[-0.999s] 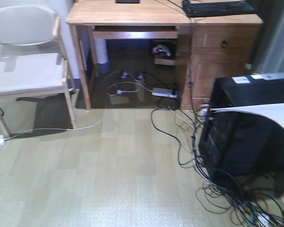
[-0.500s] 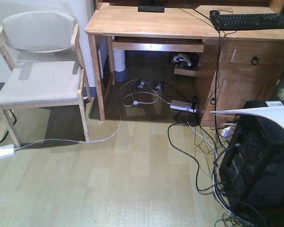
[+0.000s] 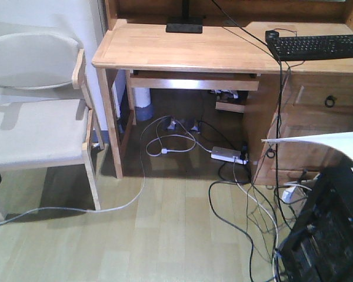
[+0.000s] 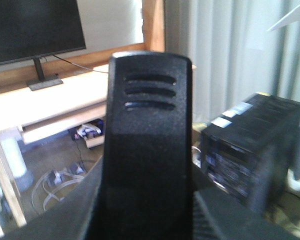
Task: Grab stapler and paper to desk for stapling
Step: 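Hold the paper in the right gripper while driving to the desk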
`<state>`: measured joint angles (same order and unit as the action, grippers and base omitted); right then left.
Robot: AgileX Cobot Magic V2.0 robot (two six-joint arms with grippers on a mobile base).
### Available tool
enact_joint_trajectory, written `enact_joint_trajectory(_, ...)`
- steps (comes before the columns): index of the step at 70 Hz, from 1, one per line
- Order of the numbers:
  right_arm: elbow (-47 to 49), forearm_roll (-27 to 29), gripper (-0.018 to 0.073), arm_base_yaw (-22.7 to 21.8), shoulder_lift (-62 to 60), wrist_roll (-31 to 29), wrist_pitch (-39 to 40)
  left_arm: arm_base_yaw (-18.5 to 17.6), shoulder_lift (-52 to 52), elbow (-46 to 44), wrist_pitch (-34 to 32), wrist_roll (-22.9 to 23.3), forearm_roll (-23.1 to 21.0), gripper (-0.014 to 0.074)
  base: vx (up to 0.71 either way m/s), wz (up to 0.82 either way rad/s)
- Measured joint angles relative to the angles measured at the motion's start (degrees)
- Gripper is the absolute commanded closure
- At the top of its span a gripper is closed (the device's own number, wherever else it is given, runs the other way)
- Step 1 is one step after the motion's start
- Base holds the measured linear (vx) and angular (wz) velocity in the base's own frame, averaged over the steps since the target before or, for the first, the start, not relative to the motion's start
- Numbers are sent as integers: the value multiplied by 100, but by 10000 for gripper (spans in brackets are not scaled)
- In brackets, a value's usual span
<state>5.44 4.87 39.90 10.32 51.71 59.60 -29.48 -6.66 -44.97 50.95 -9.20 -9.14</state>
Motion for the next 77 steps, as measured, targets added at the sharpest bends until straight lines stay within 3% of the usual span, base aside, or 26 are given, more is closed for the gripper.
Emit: enact_joint_trajectory(77,0,0,566,0,0,0,0,0,0,0,0,0,0,603,42,-1)
